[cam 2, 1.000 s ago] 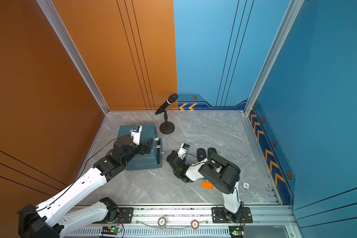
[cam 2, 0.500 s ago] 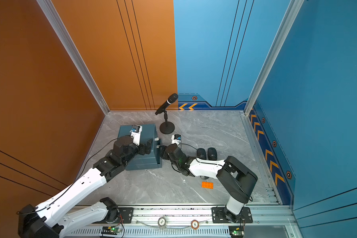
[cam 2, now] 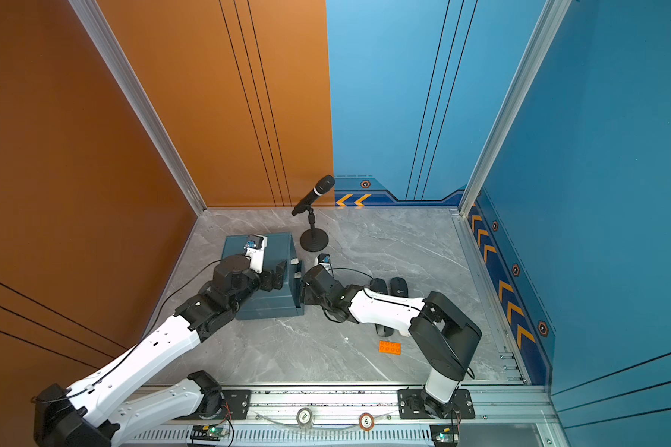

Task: Take the mice out of the drawer
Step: Open the drawer in the storage box.

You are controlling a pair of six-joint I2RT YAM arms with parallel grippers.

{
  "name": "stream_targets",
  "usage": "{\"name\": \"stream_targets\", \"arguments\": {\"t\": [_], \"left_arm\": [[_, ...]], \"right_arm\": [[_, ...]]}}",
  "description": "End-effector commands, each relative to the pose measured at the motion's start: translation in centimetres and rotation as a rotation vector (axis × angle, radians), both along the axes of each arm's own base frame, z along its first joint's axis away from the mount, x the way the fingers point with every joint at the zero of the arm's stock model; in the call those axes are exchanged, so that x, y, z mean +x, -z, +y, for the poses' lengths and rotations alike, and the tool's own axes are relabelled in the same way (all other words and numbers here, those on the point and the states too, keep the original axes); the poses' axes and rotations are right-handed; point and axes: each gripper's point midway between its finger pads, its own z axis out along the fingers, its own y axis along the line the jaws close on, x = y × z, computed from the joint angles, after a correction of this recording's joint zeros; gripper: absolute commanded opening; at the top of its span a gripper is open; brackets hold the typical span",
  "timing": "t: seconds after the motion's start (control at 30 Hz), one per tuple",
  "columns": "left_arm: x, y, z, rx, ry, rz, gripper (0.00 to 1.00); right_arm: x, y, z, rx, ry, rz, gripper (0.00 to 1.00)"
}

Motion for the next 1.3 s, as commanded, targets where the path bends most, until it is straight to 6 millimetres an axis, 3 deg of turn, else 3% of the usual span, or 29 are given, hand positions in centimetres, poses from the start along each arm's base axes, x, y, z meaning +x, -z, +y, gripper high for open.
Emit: {"name": "stream_targets", "arguments": {"t": [0.0, 0.37, 0.6, 1.0, 1.27], "left_arm": [[-0.8, 1.3, -0.8, 0.056, 0.053, 0.051, 0.97], [-0.7, 1.5, -0.7, 0.063, 0.049, 0.055, 0.98], [-0.7, 1.4, -0.7, 0.066, 0.048, 0.054, 0.98], [-0.6, 1.7, -0.7, 0.074, 0.048, 0.060, 0.98], [-0.6, 1.7, -0.7, 0.072, 0.046, 0.061, 0.98]], "right_arm": [[-0.9, 1.4, 0.4, -0.093, -0.048, 0.035, 0.69], [-0.5, 3.3, -1.3, -0.277, 0.006, 0.081, 0.70], [0.4, 3.2, -5.6, -0.440, 0.099, 0.071, 0.74], [1.1, 1.7, -12.9, -0.529, 0.240, 0.065, 0.75], [1.3, 1.2, -15.4, -0.529, 0.285, 0.066, 0.74]]}}
